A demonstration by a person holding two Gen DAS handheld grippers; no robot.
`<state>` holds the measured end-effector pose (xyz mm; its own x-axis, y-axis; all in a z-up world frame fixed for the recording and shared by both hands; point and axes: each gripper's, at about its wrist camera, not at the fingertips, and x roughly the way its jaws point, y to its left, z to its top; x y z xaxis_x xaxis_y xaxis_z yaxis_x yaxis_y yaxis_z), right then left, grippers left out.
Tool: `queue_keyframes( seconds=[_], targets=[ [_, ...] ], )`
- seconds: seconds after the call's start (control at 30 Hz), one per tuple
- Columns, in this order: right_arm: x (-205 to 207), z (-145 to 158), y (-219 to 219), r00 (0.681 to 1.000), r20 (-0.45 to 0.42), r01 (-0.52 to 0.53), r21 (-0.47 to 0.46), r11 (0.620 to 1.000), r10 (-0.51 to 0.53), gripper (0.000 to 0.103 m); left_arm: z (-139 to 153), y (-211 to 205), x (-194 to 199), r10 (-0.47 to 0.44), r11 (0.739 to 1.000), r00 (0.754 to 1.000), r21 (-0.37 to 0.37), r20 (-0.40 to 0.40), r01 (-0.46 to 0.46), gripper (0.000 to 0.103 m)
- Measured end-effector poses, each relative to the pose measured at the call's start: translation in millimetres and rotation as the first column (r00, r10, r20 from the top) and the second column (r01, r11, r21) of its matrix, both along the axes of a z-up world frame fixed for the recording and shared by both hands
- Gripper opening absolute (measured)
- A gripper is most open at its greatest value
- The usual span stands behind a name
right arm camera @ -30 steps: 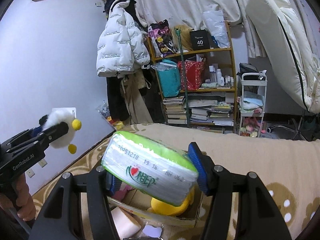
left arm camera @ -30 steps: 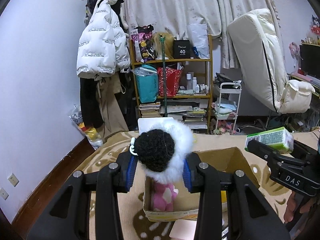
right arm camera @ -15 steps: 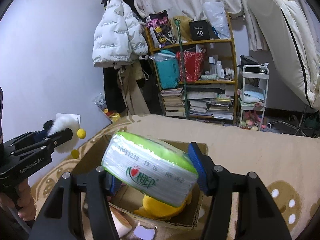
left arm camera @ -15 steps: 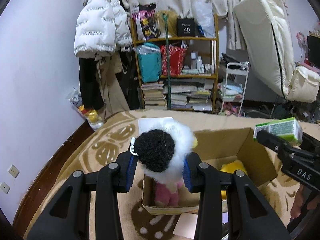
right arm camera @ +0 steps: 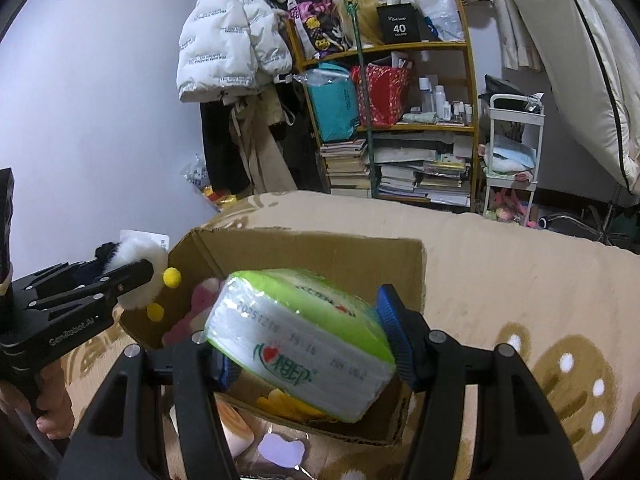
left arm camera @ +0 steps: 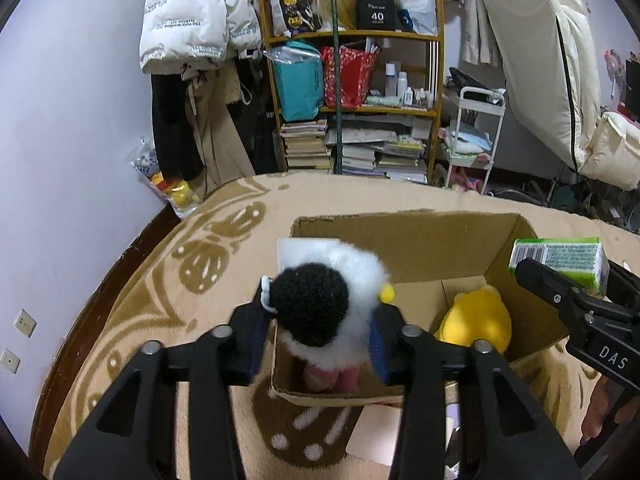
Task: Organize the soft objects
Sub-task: 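Lift the fluffy toy with the left tool while the right tool carries the tissue pack over the box, then open the left tool over the box while the right tool drops the tissue pack inside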
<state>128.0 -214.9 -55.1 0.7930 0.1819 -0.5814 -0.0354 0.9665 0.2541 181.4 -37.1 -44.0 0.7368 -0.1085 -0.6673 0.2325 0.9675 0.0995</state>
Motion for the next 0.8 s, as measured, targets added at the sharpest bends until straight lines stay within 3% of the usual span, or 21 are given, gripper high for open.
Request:
queue_keyframes(
  seconds=[0.1,0.13,0.23,0.4,0.53,0.8],
  targets=[
    [-2,1,1,1.0,0.002,-0.001,-0.007,1.0,0.001,0.065,2,-1,-3,0.003,1.0,1.0,0.004,0.018,-0.003,0.059],
    [-2,2,0,1.0,0.006,0.0,-0.007,1.0,0.0,0.07,3,0,-3,0.002,1.0,1.0,0.006,0.015,-0.002,0.06],
    [-5,5,-2,1.0,0.02,0.009,-0.001,1.0,-0.009,0.079,4,5,-3,0.016,1.0,1.0,-0.008,0.004,-0.016,0.074],
    [-7,7,-8,0.999,0.023,0.027,0.016,1.0,-0.028,0.09,2,14,0,0.042,0.999,0.999,-0.032,-0.027,-0.043,0.077],
    [-12,10,-9,0.999,0.028,0.032,0.019,0.999,-0.033,0.102,5,21,-3,0.06,0.997,0.998,-0.053,-0.026,-0.061,0.086],
    [-26,19,-9,0.997,0.037,0.067,-0.005,0.998,-0.066,0.103,17,29,-25,0.066,0.997,0.998,-0.051,-0.005,-0.066,0.095]
  ],
)
